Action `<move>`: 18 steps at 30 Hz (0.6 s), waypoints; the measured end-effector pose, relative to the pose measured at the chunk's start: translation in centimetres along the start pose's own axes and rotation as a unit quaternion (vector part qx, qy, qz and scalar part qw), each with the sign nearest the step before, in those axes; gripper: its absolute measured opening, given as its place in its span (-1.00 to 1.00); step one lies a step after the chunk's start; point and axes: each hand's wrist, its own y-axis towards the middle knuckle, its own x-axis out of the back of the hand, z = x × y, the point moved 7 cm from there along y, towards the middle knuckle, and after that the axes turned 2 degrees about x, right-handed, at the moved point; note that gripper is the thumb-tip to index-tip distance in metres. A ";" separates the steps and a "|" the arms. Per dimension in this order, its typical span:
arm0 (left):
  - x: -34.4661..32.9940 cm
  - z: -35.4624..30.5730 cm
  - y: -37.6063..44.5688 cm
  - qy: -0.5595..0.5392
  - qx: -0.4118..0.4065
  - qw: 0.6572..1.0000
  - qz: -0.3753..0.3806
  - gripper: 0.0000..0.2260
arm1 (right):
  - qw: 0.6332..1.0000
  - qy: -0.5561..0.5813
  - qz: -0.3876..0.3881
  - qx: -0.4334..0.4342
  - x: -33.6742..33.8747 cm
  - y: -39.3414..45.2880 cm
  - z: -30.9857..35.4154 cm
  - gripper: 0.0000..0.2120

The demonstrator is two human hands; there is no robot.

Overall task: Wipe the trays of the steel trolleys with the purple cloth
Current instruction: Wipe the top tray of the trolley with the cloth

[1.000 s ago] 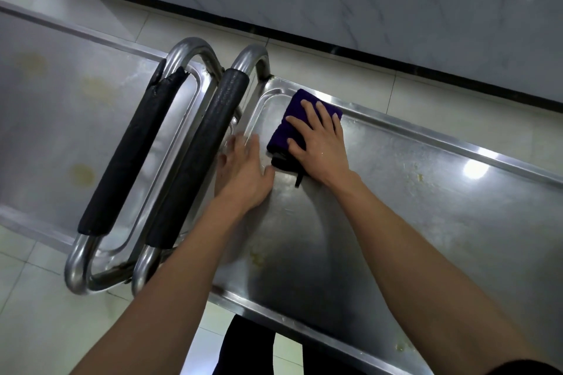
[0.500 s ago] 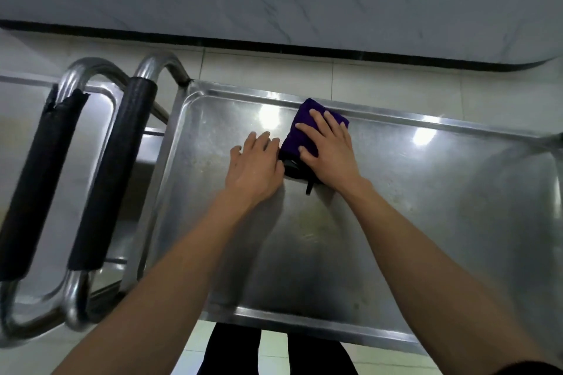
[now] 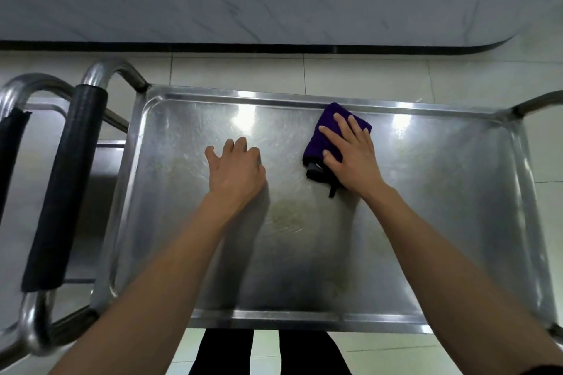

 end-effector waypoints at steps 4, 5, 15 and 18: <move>-0.1 0.7 -0.2 0.007 -0.011 1.000 -0.027 -0.73 | 1.000 -0.030 0.002 -0.004 -0.8 0.0 1.2 -0.44; 0.0 1.0 -0.2 0.003 -0.013 0.999 -0.032 -0.73 | 0.999 -0.043 0.006 0.004 -1.1 0.0 1.7 -0.43; -0.9 8.9 -3.4 -0.095 0.012 0.994 -0.054 -0.60 | 0.991 -0.090 0.040 0.091 -5.0 2.3 11.7 -0.39; -0.9 12.2 -5.2 -0.083 0.052 0.993 -0.069 -0.60 | 0.988 -0.088 0.044 0.120 -6.3 2.9 15.3 -0.39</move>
